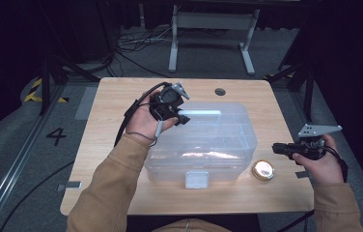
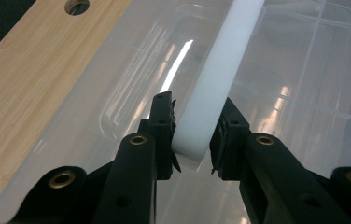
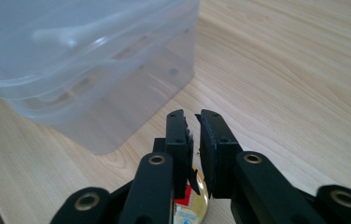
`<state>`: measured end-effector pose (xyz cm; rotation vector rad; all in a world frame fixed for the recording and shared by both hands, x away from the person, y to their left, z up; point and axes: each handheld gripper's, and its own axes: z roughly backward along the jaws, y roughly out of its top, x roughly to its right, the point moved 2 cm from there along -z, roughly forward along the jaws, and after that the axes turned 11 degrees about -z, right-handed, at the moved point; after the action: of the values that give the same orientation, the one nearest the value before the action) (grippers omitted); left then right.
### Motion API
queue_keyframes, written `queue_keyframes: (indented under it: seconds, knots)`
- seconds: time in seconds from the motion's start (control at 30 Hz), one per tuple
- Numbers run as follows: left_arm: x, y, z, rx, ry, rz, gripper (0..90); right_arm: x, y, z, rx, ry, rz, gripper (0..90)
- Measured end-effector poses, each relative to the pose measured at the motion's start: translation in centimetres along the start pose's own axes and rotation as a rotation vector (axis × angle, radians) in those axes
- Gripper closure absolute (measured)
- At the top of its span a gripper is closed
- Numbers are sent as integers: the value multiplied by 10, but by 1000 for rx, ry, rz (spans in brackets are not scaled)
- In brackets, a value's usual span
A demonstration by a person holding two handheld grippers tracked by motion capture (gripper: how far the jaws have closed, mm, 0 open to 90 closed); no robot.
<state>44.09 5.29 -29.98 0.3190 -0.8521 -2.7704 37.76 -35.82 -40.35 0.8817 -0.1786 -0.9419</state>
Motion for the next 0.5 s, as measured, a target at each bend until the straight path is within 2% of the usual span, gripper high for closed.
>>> queue_keyframes:
  seconds: [0.1, 0.27, 0.3, 0.5]
  knots:
    - [-3, 2, 2, -2, 2, 7, 730, -7, 2, 1, -4, 38, 17, 849]
    - [-8, 6, 3, -8, 7, 21, 728, -23, 5, -2, -39, 118, 82, 895]
    - [-9, 6, 3, -7, 17, 20, 728, -25, 5, -3, -40, 127, 89, 897]
    - [-16, 9, 4, -2, 10, 32, 726, -41, 7, -7, -70, 203, 133, 900]
